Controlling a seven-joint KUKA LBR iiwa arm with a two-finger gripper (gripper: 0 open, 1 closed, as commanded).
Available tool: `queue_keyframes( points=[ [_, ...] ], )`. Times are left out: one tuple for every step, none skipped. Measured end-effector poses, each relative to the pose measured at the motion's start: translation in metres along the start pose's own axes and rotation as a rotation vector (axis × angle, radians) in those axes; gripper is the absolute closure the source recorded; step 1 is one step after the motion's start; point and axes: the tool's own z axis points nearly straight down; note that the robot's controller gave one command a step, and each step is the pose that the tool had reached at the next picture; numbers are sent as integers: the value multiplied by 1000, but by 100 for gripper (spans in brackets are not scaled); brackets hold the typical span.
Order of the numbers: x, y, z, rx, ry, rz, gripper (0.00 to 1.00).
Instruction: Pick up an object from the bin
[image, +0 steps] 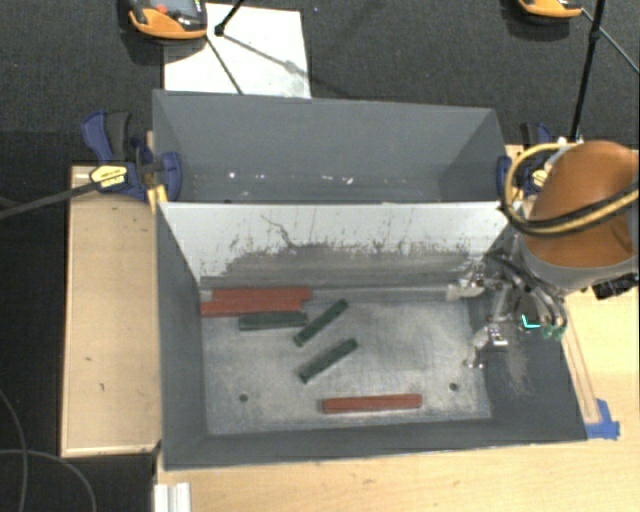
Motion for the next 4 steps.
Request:
queue_keyframes(
  points=[
    [-2, 0, -4, 1, -8, -2, 0],
    [13, 31, -1, 2, -8, 64, 0],
    [16, 55, 3, 0, -5, -1, 0],
    [43, 62, 93, 5, -12, -96, 100]
  ],
)
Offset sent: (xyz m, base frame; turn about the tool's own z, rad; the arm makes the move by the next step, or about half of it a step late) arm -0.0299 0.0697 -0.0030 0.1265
